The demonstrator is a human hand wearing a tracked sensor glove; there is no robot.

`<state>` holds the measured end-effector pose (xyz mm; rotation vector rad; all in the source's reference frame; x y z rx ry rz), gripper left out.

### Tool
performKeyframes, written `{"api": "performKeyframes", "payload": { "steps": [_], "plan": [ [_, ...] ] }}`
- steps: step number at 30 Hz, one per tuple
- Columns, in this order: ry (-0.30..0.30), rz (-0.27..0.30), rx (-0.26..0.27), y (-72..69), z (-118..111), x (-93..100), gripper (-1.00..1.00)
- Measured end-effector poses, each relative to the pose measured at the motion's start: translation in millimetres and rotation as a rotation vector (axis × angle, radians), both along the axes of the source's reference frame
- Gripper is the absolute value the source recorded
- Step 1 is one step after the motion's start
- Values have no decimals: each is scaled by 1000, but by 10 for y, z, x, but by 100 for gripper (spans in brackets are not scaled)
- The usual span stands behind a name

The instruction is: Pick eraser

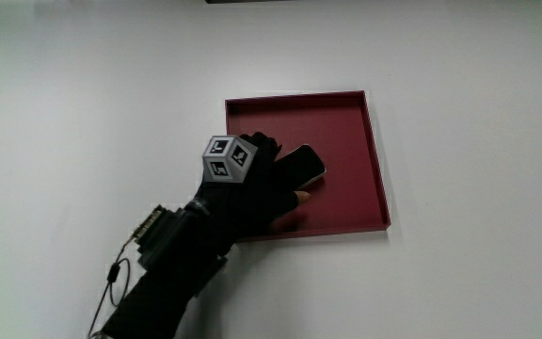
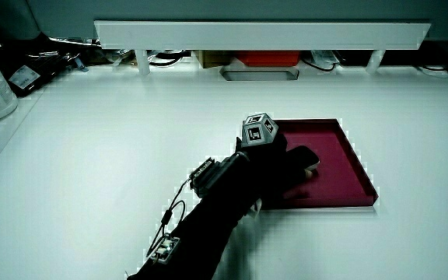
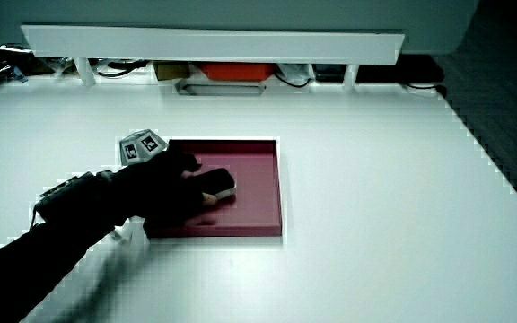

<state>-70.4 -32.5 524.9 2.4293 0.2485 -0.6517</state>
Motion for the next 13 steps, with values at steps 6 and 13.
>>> {"api": "performKeyframes", "payload": {
  "steps": [6, 13],
  "plan": [
    [160, 12, -37, -41, -233, -244, 100],
    [195, 26, -111, 78, -671, -550, 100]
  ]
}}
